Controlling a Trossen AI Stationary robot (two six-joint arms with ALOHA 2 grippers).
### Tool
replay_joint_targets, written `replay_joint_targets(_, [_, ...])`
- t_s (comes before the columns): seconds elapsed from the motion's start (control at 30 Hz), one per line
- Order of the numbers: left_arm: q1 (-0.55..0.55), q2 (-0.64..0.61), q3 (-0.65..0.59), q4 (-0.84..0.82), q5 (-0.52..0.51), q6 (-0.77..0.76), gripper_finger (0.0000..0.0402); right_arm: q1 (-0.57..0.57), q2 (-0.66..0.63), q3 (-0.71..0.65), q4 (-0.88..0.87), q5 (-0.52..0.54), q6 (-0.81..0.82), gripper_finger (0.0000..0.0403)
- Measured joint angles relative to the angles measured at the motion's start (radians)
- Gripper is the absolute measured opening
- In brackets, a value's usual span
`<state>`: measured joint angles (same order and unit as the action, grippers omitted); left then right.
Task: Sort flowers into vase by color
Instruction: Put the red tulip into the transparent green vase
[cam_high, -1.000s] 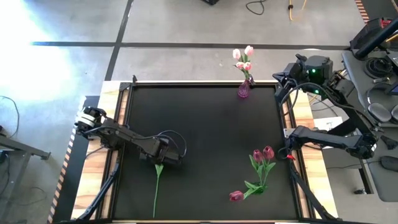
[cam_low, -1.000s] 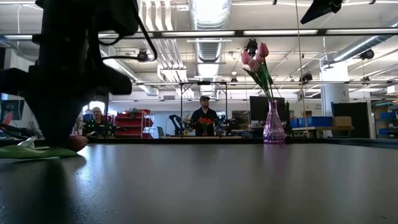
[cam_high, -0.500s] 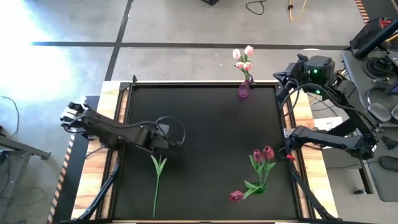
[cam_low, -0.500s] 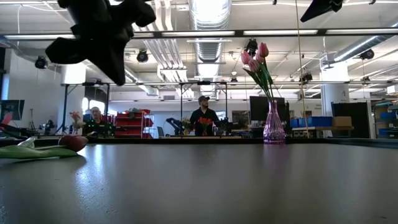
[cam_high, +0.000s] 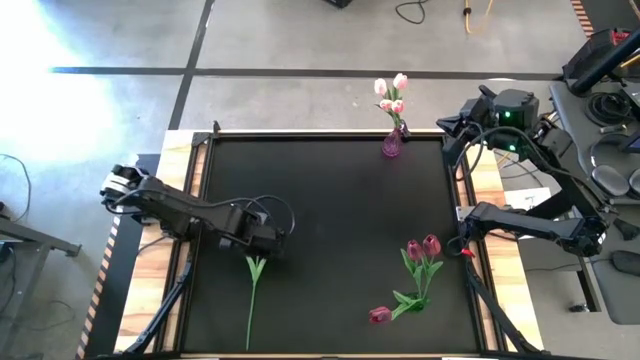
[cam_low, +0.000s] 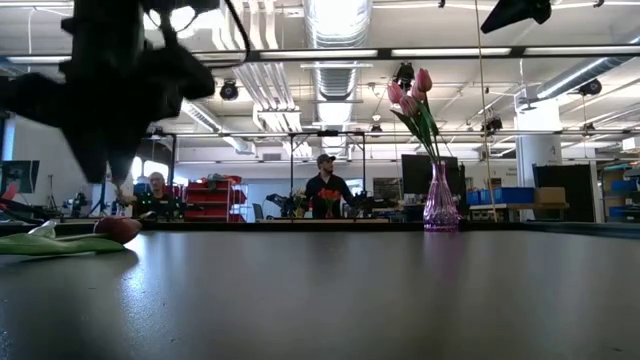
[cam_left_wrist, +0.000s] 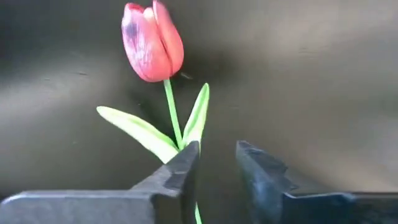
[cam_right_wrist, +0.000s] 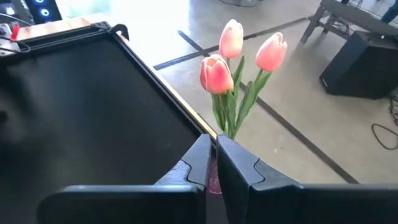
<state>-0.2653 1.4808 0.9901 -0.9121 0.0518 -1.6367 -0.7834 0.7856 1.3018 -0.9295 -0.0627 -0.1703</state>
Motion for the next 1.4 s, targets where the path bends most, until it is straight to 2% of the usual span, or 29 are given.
replay_joint_targets(0.17, [0.004, 0.037, -0.082, 0.024, 0.014, -0.075, 0.0138, 0.000, 0.000, 0.000, 0.002, -0.018, -0.010, 0.0024])
replay_joint_targets(0.3, [0.004, 0.037, -0.144, 0.088, 0.014, -0.104, 0.0144, 0.000, 0.000, 0.000, 0.022, -0.019, -0.004, 0.0023])
replay_joint_targets(0.47, [0.005, 0.036, -0.206, 0.238, 0.014, -0.109, 0.0122, 0.000, 0.000, 0.000, 0.038, -0.020, 0.006, 0.0023])
replay_joint_targets(0.67, [0.006, 0.031, -0.268, 0.266, 0.017, -0.133, 0.0085, 0.000, 0.000, 0.000, 0.039, -0.020, 0.016, 0.0022])
replay_joint_targets(0.8, [0.004, 0.027, -0.253, 0.248, -0.013, -0.069, 0.0036, 0.000, 0.000, 0.000, 0.053, -0.039, 0.027, 0.0022])
replay_joint_targets(0.87, [0.005, 0.021, -0.214, 0.235, -0.075, -0.021, 0.0010, 0.000, -0.001, 0.008, 0.050, -0.087, 0.030, 0.0022])
replay_joint_targets(1.03, [0.019, -0.013, -0.084, 0.194, -0.286, 0.127, 0.0004, 0.000, -0.002, 0.062, 0.052, -0.140, 0.022, 0.0022])
replay_joint_targets(1.17, [0.081, -0.047, 0.022, 0.268, -0.489, 0.365, 0.0002, 0.000, 0.003, 0.104, 0.053, -0.203, 0.072, 0.0022])
replay_joint_targets(1.3, [0.181, -0.052, 0.111, 0.496, -0.513, 0.738, 0.0001, 0.000, 0.000, 0.128, 0.053, -0.313, 0.129, 0.0022])
replay_joint_targets(1.4, [0.258, -0.042, 0.178, 0.668, -0.443, 0.967, 0.0001, 0.006, -0.009, 0.137, 0.052, -0.338, 0.186, 0.0024])
